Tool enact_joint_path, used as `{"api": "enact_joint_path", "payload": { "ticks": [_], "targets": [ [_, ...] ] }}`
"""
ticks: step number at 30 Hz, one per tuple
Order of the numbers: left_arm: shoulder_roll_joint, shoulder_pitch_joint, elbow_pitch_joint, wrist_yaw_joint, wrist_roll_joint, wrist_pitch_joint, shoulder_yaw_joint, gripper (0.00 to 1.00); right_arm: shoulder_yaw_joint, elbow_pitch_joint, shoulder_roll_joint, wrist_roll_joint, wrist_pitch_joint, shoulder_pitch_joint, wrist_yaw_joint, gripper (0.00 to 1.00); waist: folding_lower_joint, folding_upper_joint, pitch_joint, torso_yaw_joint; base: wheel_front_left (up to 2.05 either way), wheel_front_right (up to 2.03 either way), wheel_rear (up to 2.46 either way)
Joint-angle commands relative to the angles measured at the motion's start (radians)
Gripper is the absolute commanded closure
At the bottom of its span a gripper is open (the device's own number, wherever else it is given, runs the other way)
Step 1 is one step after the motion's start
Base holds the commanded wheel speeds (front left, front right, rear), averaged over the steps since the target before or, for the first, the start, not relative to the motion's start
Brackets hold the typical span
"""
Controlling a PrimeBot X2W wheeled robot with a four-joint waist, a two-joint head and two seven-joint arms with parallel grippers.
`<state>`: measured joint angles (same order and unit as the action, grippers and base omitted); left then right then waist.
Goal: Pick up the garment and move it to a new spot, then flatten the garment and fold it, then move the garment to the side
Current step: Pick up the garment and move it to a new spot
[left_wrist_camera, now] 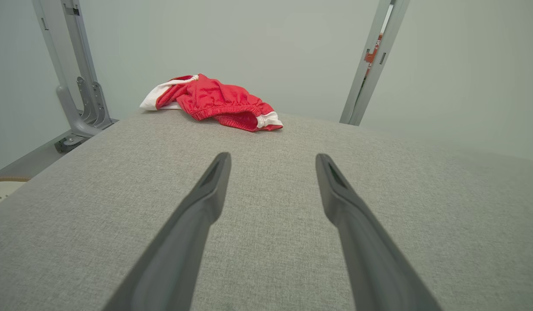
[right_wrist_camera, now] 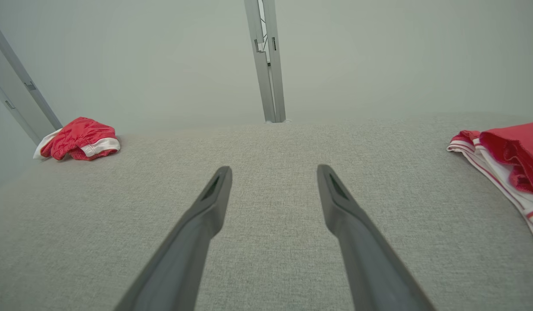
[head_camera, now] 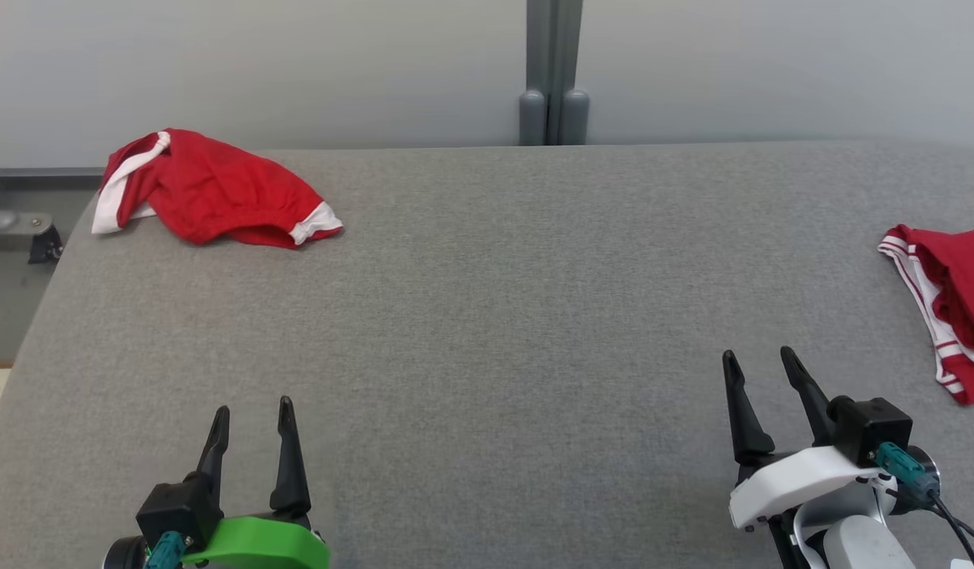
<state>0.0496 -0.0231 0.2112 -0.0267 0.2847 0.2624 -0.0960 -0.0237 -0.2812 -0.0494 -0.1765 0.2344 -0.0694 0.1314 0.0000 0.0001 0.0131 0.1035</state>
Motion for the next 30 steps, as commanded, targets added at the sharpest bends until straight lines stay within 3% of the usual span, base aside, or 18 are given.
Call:
{"api": "enact_joint_path", "payload": {
  "ticks": [1,14,23,30],
  "targets": [
    [0.003,0.013,-0.001,0.002,-0.015,0.003,0.002,0.0,-0.004,0.007,-0.002,0.005,-0.001,0.002,-0.002,0.0,0.0,-0.0001,0.008,0.068,0.0,0.0,0.0],
    [0.002,-0.012,-0.005,0.005,-0.026,0.003,0.027,0.0,-0.049,0.0,-0.003,-0.007,-0.006,-0.002,-0.002,0.0,0.0,-0.0001,-0.001,0.407,0.0,0.0,0.0],
    [0.002,-0.053,-0.068,-0.026,-0.001,0.002,0.067,0.0,-0.135,-0.031,-0.003,0.002,-0.019,-0.074,-0.001,0.0,0.0,-0.0001,0.03,0.437,0.0,0.0,0.0],
    [0.002,-0.072,-0.08,-0.032,0.007,0.002,0.056,0.0,-0.141,-0.038,-0.003,0.009,-0.005,-0.091,-0.002,0.0,0.0,-0.0001,0.037,0.435,0.0,0.0,0.0]
  ]
}}
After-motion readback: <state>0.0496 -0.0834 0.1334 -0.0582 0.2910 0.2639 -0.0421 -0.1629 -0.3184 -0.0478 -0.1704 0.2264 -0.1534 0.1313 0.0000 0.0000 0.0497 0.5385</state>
